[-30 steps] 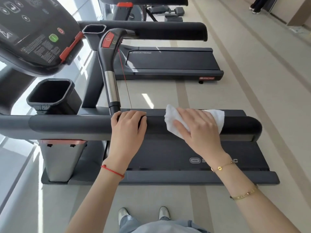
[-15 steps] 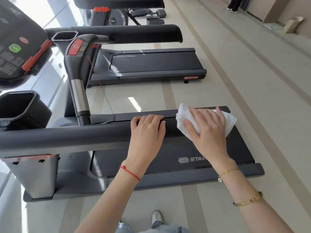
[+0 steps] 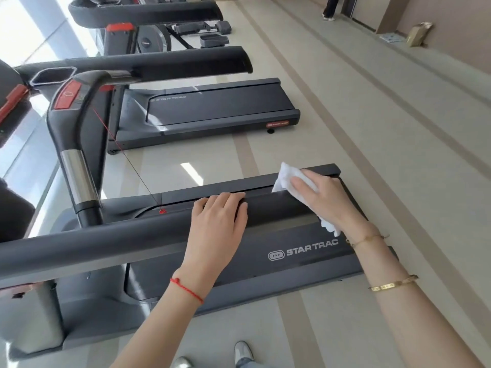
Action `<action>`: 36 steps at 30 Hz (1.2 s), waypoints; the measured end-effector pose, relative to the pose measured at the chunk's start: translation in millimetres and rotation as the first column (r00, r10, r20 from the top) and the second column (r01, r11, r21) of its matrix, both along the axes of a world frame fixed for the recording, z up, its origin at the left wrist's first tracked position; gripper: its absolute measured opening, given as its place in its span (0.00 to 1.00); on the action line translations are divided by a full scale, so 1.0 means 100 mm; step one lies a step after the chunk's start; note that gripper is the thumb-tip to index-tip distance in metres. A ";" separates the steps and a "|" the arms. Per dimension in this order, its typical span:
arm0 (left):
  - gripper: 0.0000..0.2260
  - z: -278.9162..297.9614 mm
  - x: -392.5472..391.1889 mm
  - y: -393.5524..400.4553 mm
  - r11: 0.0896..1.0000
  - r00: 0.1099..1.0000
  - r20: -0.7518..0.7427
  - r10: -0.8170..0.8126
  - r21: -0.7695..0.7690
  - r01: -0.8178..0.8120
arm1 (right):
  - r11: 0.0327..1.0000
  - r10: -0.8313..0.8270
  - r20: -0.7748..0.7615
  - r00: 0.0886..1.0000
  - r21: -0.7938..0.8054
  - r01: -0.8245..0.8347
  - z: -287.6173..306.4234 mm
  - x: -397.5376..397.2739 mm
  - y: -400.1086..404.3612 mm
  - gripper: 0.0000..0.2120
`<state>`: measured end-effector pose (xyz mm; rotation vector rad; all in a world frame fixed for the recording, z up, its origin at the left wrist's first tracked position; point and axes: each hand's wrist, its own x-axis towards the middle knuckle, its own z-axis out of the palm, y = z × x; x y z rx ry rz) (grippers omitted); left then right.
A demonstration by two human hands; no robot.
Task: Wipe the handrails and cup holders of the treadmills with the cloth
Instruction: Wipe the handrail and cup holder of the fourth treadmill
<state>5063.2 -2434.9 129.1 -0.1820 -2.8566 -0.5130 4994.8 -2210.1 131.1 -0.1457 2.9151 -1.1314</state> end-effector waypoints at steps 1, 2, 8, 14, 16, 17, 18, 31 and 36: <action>0.14 0.00 0.00 0.00 1.000 1.000 0.000 0.000 0.003 0.000 | 0.999 0.009 -0.040 0.999 0.038 -0.008 -0.01 0.03 -0.04 0.12; 0.14 0.00 0.01 -0.01 1.000 1.000 -0.005 0.006 0.007 -0.006 | 0.995 0.033 -0.109 0.994 0.102 -0.021 -0.03 0.07 -0.09 0.11; 0.13 -0.03 0.10 -0.26 0.993 0.993 -0.040 0.113 0.019 -0.112 | 0.928 0.181 -0.405 0.896 0.372 -0.020 -0.12 0.30 -0.31 0.19; 0.11 -0.06 0.21 -0.50 0.987 0.985 -0.068 0.156 0.042 -0.153 | 0.869 0.300 -0.426 0.853 0.491 -0.061 -0.10 0.31 -0.79 0.19; 0.11 -0.06 0.24 -0.54 0.985 0.982 -0.076 0.170 0.042 -0.168 | 0.857 0.291 -0.401 0.869 0.512 -0.051 -0.07 0.22 -0.91 0.19; 0.11 -0.06 0.26 -0.57 0.983 0.980 -0.081 0.180 0.042 -0.177 | 0.855 0.278 -0.391 0.878 0.518 -0.040 -0.06 0.17 -0.95 0.19; 0.11 -0.05 0.28 -0.60 0.981 0.978 -0.084 0.192 0.043 -0.189 | 0.855 0.267 -0.391 0.881 0.517 -0.030 -0.05 0.14 -0.96 0.19; 0.11 -0.03 0.64 -1.58 0.933 0.924 -0.124 0.361 0.062 -0.356 | 0.802 0.553 -0.425 0.717 0.504 -0.320 -0.11 0.54 -2.30 0.21; 0.09 -0.06 0.81 -2.24 0.902 0.886 -0.172 0.431 0.093 -0.421 | 0.743 0.631 -0.388 0.672 0.552 -0.379 -0.09 0.68 -2.98 0.21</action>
